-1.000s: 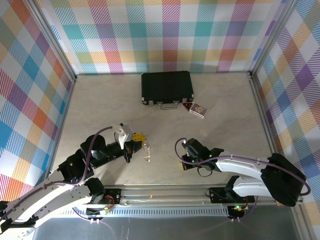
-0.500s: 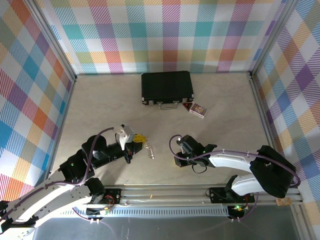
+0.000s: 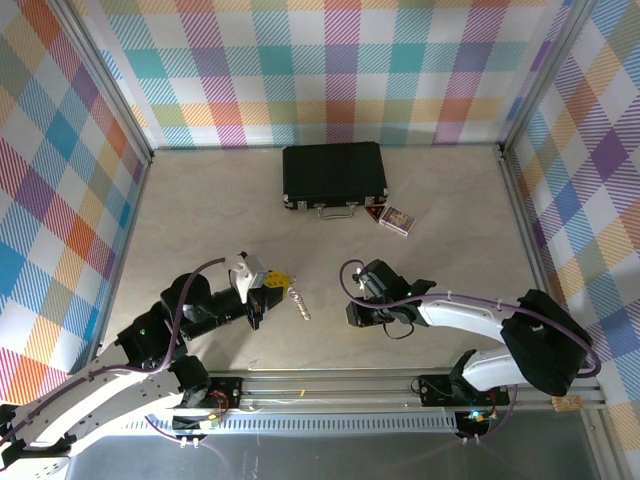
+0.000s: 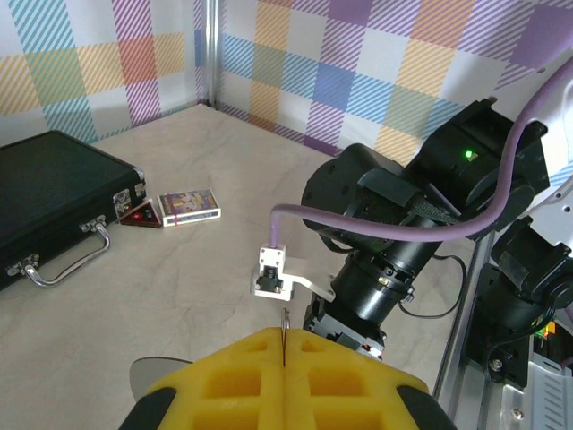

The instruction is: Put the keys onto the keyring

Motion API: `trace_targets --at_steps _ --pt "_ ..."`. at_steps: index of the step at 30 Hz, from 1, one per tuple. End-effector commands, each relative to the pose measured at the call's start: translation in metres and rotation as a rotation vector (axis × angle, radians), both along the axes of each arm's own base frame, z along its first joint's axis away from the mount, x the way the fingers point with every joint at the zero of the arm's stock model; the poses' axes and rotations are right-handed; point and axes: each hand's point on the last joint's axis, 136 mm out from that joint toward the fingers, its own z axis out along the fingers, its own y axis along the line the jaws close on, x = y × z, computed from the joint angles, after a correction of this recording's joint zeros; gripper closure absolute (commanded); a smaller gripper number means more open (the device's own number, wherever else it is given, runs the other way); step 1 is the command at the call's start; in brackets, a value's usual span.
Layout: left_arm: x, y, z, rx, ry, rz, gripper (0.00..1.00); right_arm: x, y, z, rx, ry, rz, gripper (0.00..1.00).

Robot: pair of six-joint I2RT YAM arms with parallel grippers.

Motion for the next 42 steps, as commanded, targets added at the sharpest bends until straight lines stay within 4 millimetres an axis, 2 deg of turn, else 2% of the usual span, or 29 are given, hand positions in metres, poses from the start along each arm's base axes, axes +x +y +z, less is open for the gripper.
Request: trace_targets --at_steps 1,5,10,14,29,42 --pt "-0.001 0.002 0.015 -0.049 -0.053 -0.003 1.00 -0.004 0.005 0.001 0.002 0.035 0.033 0.76" --pt "-0.002 0.003 0.016 -0.050 -0.057 -0.003 1.00 -0.005 0.003 0.000 -0.021 0.055 0.033 0.76" --pt "-0.002 0.003 0.016 -0.055 -0.061 -0.007 1.00 -0.004 -0.004 0.005 -0.061 0.040 0.024 0.68" --pt "-0.003 0.004 0.017 -0.060 -0.064 -0.006 1.00 -0.005 -0.005 0.008 -0.063 0.044 0.020 0.67" --pt "-0.008 0.009 0.024 -0.080 -0.084 -0.011 1.00 -0.008 0.007 -0.002 -0.067 0.069 0.034 0.80" --pt "-0.011 0.011 0.027 -0.102 -0.094 -0.018 1.00 -0.006 0.003 0.000 -0.121 0.069 0.051 0.96"
